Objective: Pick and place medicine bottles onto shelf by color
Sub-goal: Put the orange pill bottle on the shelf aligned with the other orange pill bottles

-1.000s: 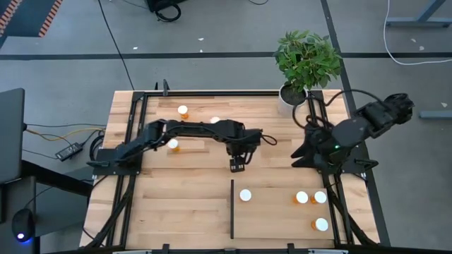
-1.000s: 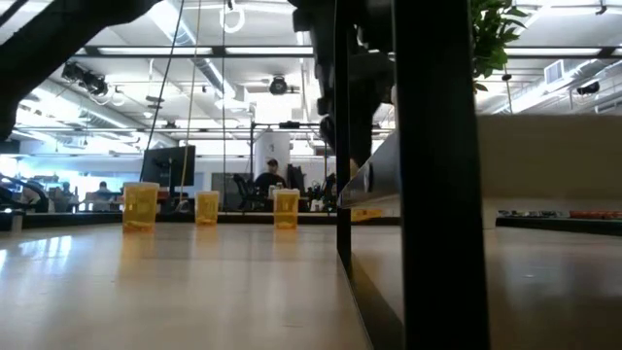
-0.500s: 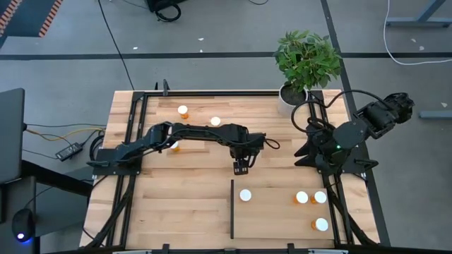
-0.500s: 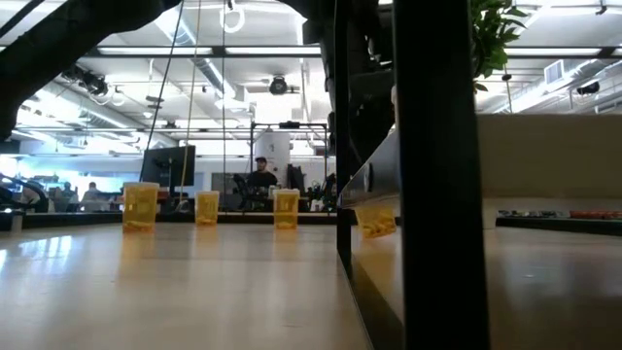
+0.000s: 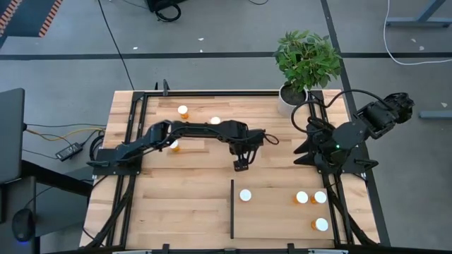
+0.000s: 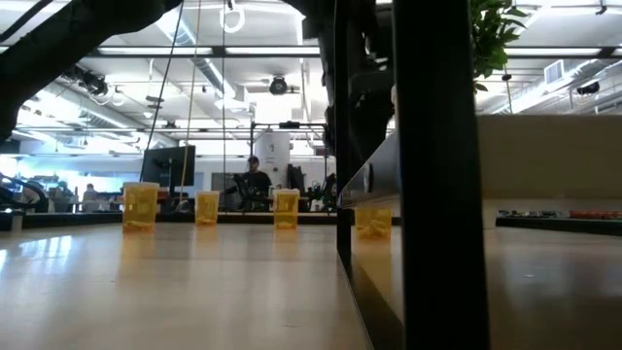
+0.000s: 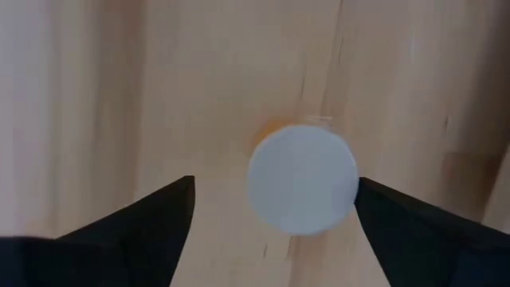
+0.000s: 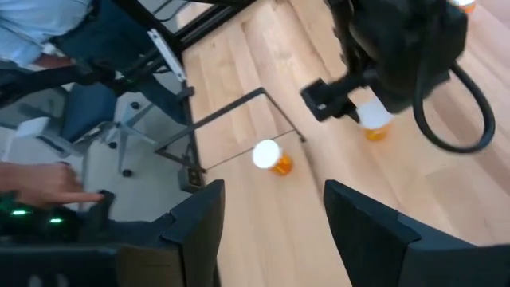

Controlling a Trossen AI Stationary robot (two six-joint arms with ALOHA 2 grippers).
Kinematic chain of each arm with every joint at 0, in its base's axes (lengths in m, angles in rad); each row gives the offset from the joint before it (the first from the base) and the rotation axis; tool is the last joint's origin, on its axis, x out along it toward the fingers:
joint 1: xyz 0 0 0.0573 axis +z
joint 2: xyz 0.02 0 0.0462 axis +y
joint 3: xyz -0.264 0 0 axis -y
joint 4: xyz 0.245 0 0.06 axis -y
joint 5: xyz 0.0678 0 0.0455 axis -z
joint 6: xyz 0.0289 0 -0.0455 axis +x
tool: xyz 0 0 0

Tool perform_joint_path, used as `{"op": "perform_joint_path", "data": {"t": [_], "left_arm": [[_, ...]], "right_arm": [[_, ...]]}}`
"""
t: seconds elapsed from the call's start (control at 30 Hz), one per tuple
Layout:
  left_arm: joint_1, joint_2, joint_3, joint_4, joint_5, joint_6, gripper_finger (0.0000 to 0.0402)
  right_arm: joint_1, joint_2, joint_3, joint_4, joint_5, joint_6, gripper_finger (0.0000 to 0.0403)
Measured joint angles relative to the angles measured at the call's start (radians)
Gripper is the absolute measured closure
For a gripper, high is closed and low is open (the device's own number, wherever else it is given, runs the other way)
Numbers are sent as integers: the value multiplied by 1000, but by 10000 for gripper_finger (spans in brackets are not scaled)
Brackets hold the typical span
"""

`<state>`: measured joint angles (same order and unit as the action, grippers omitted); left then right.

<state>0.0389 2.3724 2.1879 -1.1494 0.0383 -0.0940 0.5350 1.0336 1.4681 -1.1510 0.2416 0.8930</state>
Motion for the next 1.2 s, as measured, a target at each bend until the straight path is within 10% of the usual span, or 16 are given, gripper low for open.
{"op": "perform_joint_path", "data": {"t": [0.27, 0.6, 1.2], "left_arm": [[4, -10, 169, -119, -23, 1, 43], [-2, -108, 75, -158, -54, -3, 69], [-15, -871, -935, 303, -121, -222, 100]], "right_arm": [[0, 0, 0, -32, 56, 11, 179], [-11, 86, -1, -66, 142, -140, 179], [-178, 276, -38, 48, 74, -361, 161]]}}
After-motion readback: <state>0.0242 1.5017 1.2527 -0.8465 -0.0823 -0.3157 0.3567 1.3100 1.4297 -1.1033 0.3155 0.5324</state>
